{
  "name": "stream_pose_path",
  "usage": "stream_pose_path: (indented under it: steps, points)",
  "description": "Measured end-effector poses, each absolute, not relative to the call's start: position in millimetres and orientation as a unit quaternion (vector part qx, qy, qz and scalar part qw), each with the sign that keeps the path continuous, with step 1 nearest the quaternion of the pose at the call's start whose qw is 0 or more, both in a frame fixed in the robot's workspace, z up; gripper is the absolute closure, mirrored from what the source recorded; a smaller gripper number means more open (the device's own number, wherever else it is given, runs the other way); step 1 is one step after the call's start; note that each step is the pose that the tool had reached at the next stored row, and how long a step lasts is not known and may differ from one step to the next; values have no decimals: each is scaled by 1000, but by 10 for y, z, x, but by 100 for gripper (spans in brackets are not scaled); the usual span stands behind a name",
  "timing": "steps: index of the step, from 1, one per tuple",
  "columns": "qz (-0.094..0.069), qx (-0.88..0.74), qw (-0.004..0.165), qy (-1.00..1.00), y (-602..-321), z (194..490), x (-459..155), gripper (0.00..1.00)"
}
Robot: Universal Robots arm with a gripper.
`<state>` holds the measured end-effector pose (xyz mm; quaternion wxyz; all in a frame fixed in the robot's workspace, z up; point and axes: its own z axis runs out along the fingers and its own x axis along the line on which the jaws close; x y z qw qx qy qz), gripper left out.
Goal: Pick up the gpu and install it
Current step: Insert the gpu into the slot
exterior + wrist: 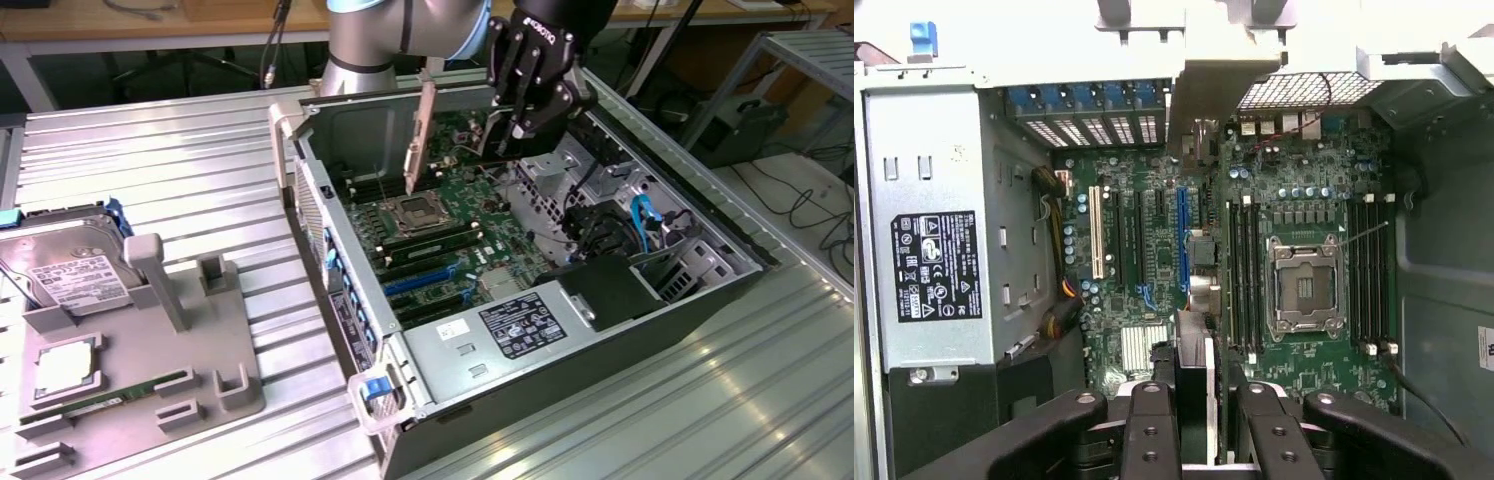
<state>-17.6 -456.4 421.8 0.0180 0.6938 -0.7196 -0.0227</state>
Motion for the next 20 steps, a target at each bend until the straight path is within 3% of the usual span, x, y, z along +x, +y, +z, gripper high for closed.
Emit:
stream_pose_path:
  steps: [20]
  points:
    - [-22,702,18,-711,-4564,4183,-176,72]
